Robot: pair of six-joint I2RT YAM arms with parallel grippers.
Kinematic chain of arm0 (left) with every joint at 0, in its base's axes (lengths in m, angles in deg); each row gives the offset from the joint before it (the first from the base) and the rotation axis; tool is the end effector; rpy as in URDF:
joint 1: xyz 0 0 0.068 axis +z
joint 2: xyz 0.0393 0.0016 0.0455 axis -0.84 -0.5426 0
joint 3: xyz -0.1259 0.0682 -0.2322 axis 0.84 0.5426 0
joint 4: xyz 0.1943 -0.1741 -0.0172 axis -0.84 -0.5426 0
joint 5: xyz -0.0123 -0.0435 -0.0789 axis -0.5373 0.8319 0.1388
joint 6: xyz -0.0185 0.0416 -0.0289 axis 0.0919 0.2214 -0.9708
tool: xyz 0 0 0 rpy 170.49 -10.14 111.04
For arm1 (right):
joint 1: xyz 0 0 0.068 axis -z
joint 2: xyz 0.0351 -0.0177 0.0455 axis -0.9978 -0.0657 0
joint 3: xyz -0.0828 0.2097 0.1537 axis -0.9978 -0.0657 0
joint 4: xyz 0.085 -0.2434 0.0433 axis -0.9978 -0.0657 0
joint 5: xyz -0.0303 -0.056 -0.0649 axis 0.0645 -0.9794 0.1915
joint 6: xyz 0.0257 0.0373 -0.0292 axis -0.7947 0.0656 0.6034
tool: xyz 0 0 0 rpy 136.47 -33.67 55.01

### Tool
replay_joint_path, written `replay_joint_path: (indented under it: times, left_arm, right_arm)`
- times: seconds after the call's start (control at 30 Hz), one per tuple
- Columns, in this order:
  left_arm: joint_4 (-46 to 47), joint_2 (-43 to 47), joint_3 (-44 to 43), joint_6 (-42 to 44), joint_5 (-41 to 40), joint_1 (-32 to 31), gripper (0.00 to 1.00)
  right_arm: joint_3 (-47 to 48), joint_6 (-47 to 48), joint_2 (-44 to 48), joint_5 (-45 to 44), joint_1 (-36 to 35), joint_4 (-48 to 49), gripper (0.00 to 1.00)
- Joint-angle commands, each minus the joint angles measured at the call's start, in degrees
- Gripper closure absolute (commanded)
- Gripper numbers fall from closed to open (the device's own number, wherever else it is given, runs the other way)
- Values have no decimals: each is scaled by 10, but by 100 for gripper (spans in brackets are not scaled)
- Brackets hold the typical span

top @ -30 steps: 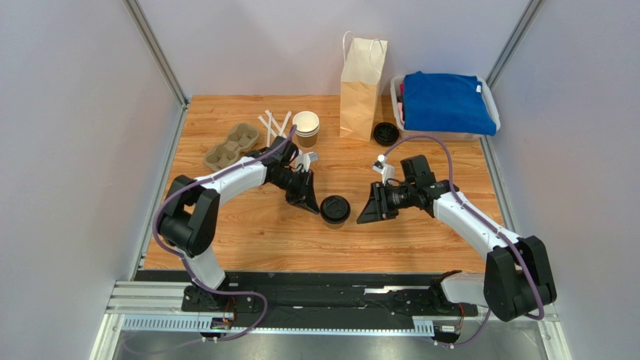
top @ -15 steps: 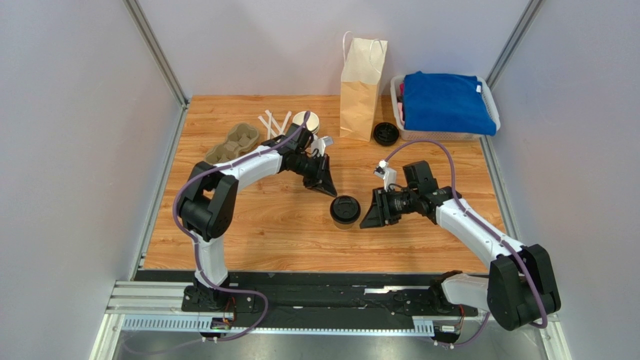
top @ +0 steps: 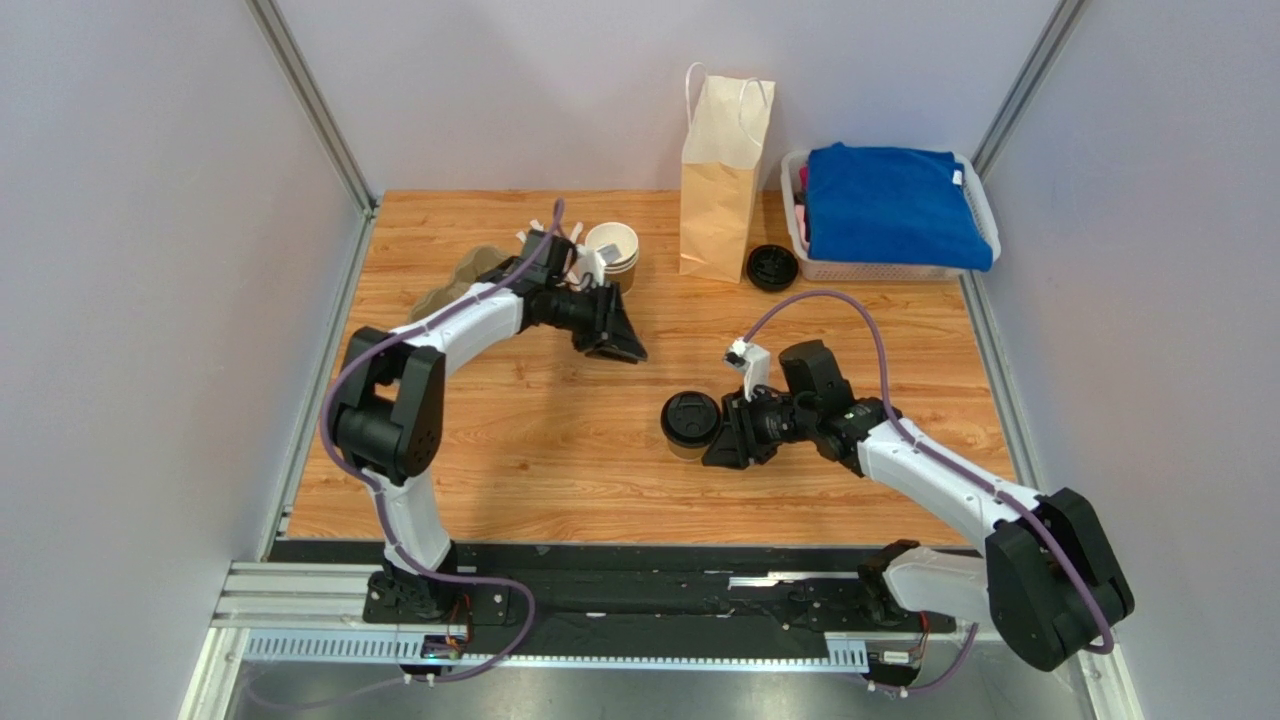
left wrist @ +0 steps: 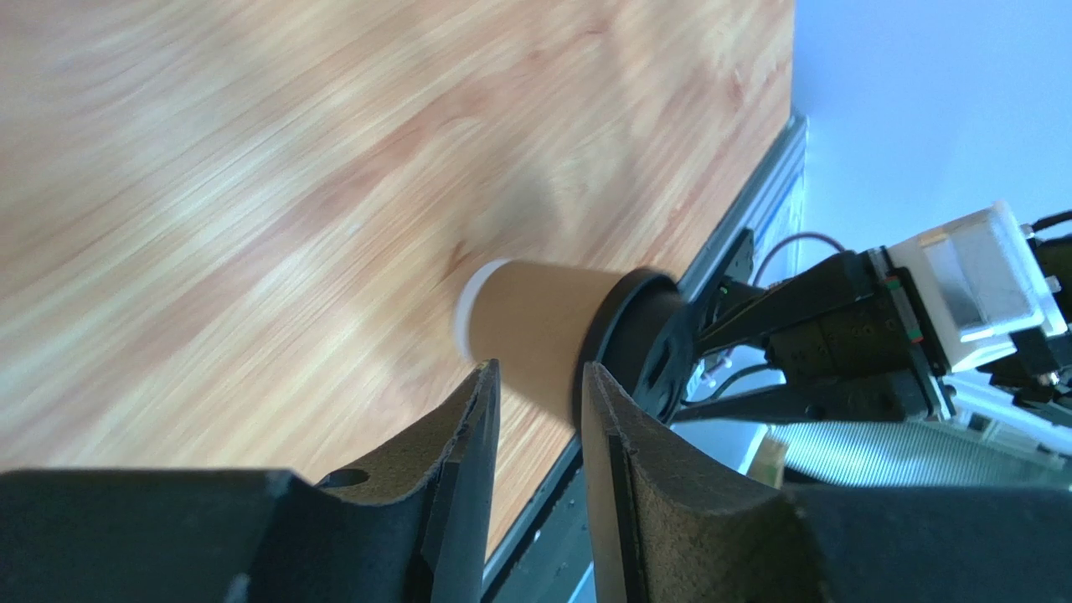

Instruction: Pack the takeout coffee

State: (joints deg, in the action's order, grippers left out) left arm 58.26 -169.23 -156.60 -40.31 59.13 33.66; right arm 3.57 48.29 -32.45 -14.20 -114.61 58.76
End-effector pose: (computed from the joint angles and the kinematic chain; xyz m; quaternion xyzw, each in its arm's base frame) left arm 0.3578 -0.1842 0.2157 0.0930 0.8704 -0.4736 0.0976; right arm 0.1890 0.1269 0.1992 -0.2561 0.8560 0.3951 0.2135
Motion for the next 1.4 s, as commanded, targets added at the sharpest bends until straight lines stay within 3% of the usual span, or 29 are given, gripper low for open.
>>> replay_joint_path:
  times: [0.0,0.67,0.97,1.17,1.37]
  left_arm:
    - [-8,86,67,7,15,41,61]
    - [-28,157,174,25,-5,76,60]
    - [-17,120,138,27,-17,76,61]
    - [-9,58,77,34,-27,67,61]
    - [10,-15,15,27,-4,32,61]
  right_arm:
    - [-6,-11,-7,-68,-20,94,65]
    - [74,-70,-118,-115,-106,209,66]
    - [159,-78,-176,-99,-152,194,66]
    - [214,-75,-121,-25,-142,96,62]
    - [196,-88,-22,14,-98,60,58]
